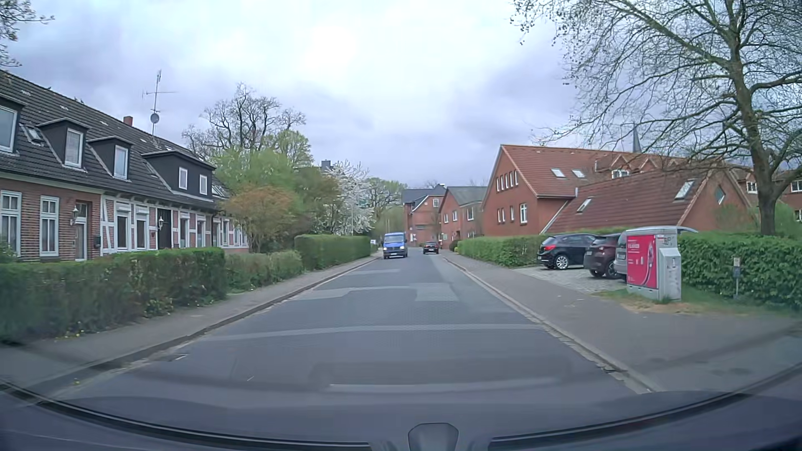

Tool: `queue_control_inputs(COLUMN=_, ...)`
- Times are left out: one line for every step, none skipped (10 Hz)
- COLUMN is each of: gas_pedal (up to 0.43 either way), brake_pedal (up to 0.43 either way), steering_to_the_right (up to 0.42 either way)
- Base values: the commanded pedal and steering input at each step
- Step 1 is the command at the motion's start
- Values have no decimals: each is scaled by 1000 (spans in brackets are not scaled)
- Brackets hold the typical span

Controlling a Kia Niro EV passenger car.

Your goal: Follow the waypoints while adhering to traffic rules and regulations

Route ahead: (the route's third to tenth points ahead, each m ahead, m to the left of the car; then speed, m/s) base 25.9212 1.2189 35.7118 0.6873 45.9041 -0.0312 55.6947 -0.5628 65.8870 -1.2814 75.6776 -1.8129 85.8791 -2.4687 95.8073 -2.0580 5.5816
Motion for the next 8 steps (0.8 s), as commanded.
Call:
queue_control_inputs(gas_pedal=47, brake_pedal=0, steering_to_the_right=107)
queue_control_inputs(gas_pedal=47, brake_pedal=0, steering_to_the_right=93)
queue_control_inputs(gas_pedal=47, brake_pedal=0, steering_to_the_right=75)
queue_control_inputs(gas_pedal=47, brake_pedal=0, steering_to_the_right=62)
queue_control_inputs(gas_pedal=47, brake_pedal=0, steering_to_the_right=59)
queue_control_inputs(gas_pedal=47, brake_pedal=0, steering_to_the_right=51)
queue_control_inputs(gas_pedal=47, brake_pedal=0, steering_to_the_right=41)
queue_control_inputs(gas_pedal=47, brake_pedal=0, steering_to_the_right=30)
